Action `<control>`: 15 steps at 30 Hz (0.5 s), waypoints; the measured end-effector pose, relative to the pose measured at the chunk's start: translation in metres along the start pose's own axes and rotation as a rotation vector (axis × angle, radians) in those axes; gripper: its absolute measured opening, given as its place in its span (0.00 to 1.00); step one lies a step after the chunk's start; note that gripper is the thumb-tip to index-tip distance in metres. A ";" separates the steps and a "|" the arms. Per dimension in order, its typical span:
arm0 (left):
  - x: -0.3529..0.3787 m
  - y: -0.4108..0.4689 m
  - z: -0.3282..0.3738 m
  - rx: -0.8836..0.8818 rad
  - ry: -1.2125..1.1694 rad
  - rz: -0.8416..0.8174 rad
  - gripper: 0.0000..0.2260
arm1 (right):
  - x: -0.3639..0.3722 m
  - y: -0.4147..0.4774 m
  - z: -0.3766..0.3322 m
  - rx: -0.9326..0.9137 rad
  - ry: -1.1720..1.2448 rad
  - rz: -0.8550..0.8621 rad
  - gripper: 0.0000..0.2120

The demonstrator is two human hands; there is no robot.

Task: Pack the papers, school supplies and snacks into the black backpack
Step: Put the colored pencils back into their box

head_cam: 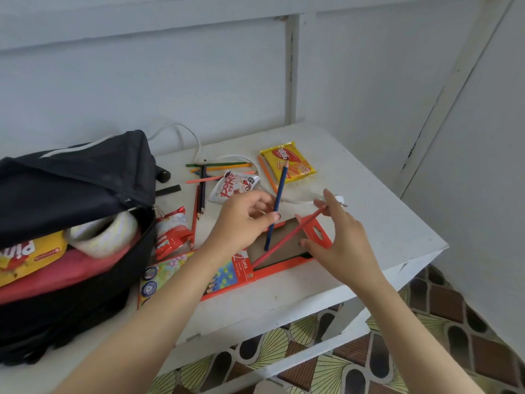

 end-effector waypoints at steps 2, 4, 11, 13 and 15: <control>0.004 0.001 -0.002 0.010 0.069 -0.008 0.09 | -0.005 -0.001 0.001 -0.031 -0.013 0.075 0.33; 0.010 0.001 -0.006 0.010 0.159 -0.050 0.09 | -0.010 -0.002 0.005 -0.038 -0.007 0.140 0.27; 0.030 -0.019 -0.017 0.110 0.384 -0.134 0.12 | -0.005 -0.007 0.018 -0.136 -0.138 0.177 0.22; 0.031 -0.027 -0.022 0.149 0.430 -0.121 0.10 | -0.002 -0.009 0.022 -0.140 -0.178 0.169 0.20; 0.030 -0.034 -0.024 0.199 0.471 -0.111 0.09 | 0.004 -0.012 0.024 -0.155 -0.232 0.147 0.18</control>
Point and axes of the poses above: each hand's wrist, its own y-axis towards the middle knuckle, its own x-axis out of the palm, z = x × y, the point moved 10 cm from there along y, towards the middle knuckle, and after that the axes turned 1 degree about z, right-handed, at the moved point
